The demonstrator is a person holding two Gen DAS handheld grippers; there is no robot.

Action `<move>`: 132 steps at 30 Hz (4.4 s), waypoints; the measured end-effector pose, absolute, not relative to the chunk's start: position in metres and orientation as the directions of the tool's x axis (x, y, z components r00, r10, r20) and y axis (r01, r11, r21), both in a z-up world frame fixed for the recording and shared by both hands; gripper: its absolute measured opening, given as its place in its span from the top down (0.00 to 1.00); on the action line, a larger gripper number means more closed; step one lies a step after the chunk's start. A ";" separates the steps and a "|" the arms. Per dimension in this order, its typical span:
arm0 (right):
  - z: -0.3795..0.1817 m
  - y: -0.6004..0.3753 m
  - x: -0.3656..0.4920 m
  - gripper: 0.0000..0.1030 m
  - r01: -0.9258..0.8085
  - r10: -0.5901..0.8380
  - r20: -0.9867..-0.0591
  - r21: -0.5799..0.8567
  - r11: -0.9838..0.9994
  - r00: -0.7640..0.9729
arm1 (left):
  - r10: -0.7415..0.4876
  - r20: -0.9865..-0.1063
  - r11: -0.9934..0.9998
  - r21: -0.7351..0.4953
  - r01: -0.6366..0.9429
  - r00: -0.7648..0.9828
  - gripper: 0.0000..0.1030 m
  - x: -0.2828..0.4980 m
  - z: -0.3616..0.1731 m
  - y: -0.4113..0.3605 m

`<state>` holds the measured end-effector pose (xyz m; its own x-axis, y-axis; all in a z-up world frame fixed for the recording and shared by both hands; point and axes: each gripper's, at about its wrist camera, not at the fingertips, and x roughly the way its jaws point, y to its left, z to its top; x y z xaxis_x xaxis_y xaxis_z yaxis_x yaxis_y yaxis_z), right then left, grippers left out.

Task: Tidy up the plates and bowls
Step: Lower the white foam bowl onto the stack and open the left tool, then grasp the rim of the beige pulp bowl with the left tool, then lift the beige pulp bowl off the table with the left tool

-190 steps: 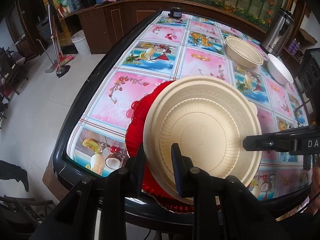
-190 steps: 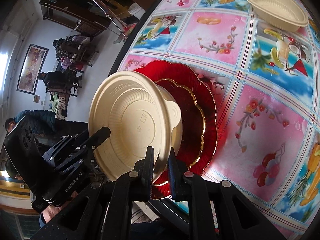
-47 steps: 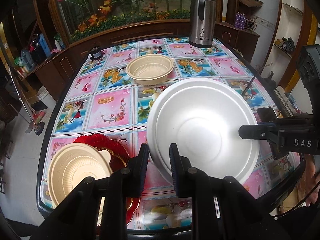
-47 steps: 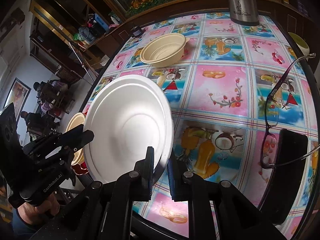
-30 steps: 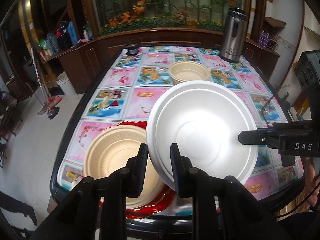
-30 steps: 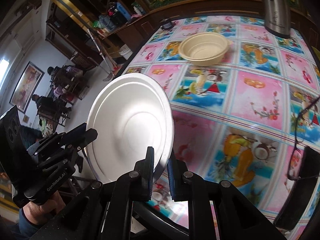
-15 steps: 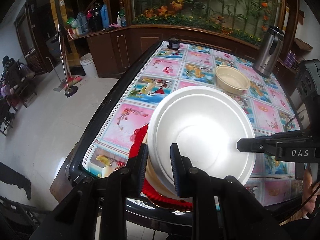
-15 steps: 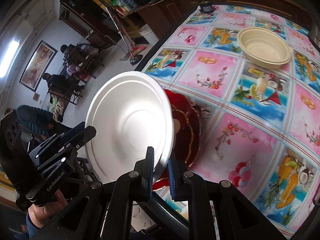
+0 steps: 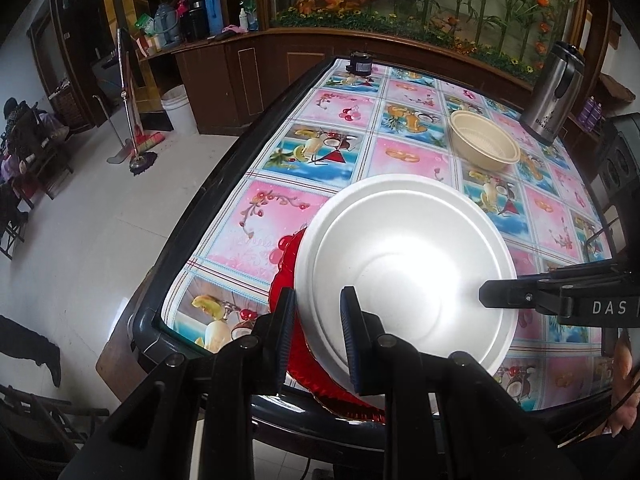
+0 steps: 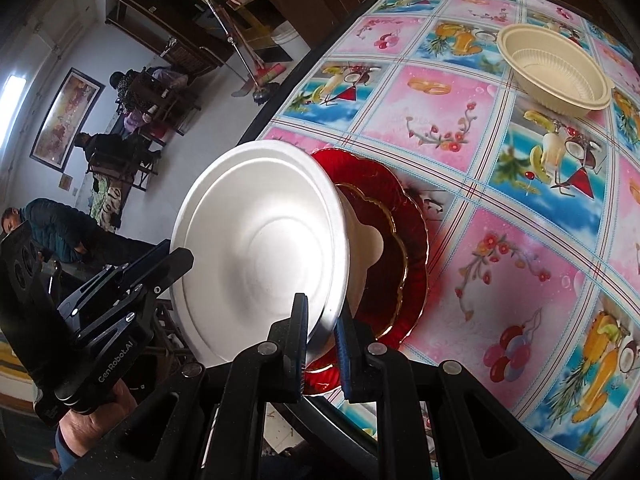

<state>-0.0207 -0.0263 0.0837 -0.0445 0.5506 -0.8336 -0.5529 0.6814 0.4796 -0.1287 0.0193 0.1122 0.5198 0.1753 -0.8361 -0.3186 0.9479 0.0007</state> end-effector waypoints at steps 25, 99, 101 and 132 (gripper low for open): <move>0.117 -0.110 0.046 0.75 -0.472 0.590 -0.801 0.482 0.738 0.105 | 0.222 -0.778 0.930 -0.011 -0.367 0.588 0.43 -0.138 0.152 0.013; 0.043 -0.271 0.008 0.83 -0.225 0.454 -0.881 0.418 0.880 0.137 | -0.178 -0.933 0.978 -0.133 0.161 0.312 0.83 0.007 0.048 -0.178; 0.047 -0.273 0.008 0.84 -0.221 0.461 -0.875 0.426 0.877 0.146 | -0.162 -0.932 0.979 -0.111 0.170 0.325 0.83 0.006 0.051 -0.180; 0.082 -0.269 -0.013 0.84 -0.285 0.513 -0.825 0.446 0.849 0.239 | -0.069 -0.871 0.982 0.026 0.187 0.486 0.82 -0.022 0.097 -0.187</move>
